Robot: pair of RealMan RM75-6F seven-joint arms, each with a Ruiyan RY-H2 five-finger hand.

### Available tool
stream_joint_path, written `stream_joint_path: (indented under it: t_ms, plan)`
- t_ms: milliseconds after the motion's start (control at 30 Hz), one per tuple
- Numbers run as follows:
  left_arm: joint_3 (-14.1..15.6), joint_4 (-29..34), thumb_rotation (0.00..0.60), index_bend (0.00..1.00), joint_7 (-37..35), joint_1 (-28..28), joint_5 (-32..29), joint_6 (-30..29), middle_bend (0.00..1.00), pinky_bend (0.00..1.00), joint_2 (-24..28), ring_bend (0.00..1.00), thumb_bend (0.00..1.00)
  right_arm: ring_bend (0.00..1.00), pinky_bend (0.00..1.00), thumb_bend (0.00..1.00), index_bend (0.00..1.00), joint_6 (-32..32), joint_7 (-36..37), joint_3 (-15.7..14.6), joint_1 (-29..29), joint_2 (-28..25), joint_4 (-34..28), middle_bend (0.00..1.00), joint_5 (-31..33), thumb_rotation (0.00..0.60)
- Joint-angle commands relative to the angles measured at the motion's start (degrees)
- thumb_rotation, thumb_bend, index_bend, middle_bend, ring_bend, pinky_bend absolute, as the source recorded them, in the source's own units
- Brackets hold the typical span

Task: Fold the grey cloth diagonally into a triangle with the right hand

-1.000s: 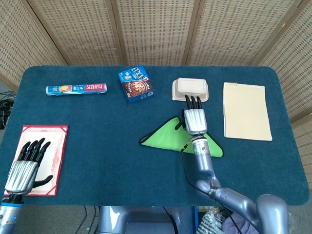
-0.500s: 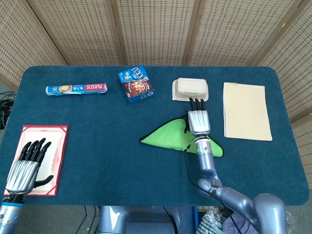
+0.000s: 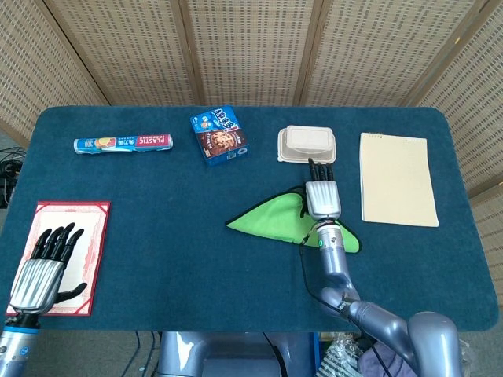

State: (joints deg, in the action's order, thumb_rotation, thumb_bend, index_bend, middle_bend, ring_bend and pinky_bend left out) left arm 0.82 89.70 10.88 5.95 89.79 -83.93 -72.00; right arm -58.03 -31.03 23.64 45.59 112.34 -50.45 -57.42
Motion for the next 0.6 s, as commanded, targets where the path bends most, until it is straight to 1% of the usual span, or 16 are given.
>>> stream_joint_path:
  t_ms: [33,167,233,300,433,600]
  plan:
    - [0.0,0.01,0.6,0.0,0.0,0.01,0.0,0.0,0.0,0.0,-0.02,0.0,0.13,0.0,0.0,0.46,0.5,-0.01,0.14,-0.18,0.05,-0.13,-0.07,0.0,0.06,0.6]
    - [0.08,-0.05,0.6,0.0,0.05,0.03,0.04,0.11,0.0,0.0,-0.07,0.0,0.13,0.0,0.0,0.39,0.36,0.13,0.74,-0.45,0.06,-0.59,-0.7,0.0,0.07,0.6]
    - [0.09,-0.08,0.6,0.0,0.12,0.09,-0.03,0.27,0.0,0.0,-0.12,0.0,0.13,0.0,0.0,0.35,0.26,0.24,0.84,-0.62,0.04,-0.89,-1.12,0.0,0.13,0.6]
    - [0.13,-0.07,0.6,0.0,0.15,0.1,0.02,0.28,0.0,0.0,-0.14,0.0,0.13,0.0,0.0,0.33,0.22,0.26,0.71,-0.69,0.05,-1.13,-1.49,0.0,0.34,0.6]
    - [0.07,-0.01,0.6,0.0,0.08,0.05,-0.02,0.13,0.0,0.0,-0.11,0.0,0.13,0.0,0.0,0.32,0.19,0.2,0.26,-0.83,0.01,-1.62,-2.3,0.0,0.91,0.6]
    - [0.06,-0.04,0.6,0.0,0.05,0.01,0.05,-0.02,0.0,0.0,-0.1,0.0,0.13,0.0,0.0,0.32,0.18,-0.37,-0.03,-1.22,-0.19,-2.15,-3.27,0.0,1.12,0.6]
